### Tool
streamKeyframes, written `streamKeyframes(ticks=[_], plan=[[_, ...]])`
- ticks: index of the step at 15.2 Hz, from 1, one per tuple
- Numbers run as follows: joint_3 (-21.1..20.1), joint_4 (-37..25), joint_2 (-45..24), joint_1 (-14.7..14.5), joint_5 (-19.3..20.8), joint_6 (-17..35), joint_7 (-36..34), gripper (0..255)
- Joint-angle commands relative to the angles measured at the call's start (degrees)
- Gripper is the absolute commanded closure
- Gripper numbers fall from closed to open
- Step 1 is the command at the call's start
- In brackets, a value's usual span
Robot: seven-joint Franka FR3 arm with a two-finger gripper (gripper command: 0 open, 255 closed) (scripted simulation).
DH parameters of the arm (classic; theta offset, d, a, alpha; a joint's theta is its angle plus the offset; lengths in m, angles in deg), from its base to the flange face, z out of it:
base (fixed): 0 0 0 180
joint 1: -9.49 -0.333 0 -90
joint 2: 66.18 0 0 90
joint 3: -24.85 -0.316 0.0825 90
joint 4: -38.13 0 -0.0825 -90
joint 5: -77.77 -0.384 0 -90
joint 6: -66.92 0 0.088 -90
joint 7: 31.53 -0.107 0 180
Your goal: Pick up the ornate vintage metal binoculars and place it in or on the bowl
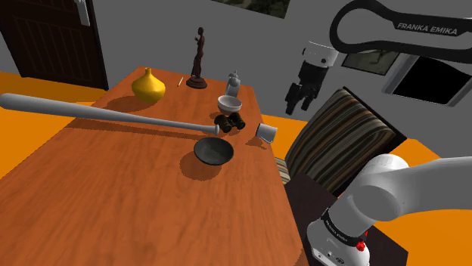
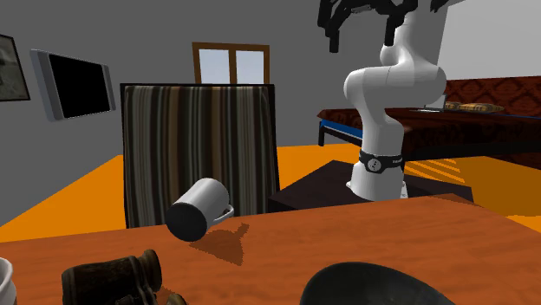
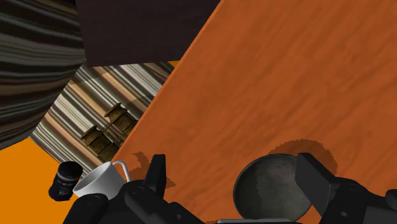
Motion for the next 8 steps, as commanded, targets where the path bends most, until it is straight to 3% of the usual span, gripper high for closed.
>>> streamKeyframes(ticks=[1,8], plan=[[0.0,0.0,0.0,0.0,0.0,0.0,0.0,0],[1.9,3.7,-9.5,1.1,3.3,15.9,3.3,0]])
